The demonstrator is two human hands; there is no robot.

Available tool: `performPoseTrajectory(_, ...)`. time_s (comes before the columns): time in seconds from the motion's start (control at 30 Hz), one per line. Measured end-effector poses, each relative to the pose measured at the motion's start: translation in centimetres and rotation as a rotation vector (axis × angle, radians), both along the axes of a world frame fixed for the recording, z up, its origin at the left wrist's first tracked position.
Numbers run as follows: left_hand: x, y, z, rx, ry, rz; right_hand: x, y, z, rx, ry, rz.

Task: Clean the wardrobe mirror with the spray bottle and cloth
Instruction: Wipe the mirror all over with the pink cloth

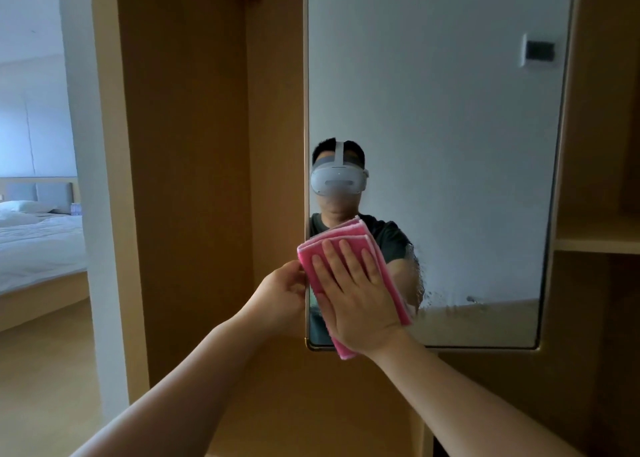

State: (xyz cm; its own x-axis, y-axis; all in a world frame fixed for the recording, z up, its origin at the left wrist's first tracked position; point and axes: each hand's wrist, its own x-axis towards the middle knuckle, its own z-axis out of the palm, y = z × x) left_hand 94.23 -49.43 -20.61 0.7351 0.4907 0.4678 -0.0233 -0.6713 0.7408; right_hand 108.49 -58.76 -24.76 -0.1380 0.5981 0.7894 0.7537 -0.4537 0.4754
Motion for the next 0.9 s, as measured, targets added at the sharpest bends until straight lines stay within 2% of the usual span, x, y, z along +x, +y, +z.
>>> performPoseTrajectory(0.2,0.3,0.4,-0.5,-0.064,0.007,0.002,1.2,-1.4,1.9,-0.062,-0.079,0.006)
performPoseTrajectory(0.37,0.6,0.2,-0.4,-0.175,-0.033,-0.009,2.8,-3.0,5.2,-0.015,-0.073,-0.014)
performPoseTrajectory(0.6,0.5,0.1,-0.4,-0.113,-0.024,0.051,5.9,-6.7,11.9,0.16,0.026,-0.119)
performPoseTrajectory(0.9,0.4,-0.1,-0.4,-0.034,-0.011,0.086,6.0,-6.8,10.6,0.192,0.057,-0.085)
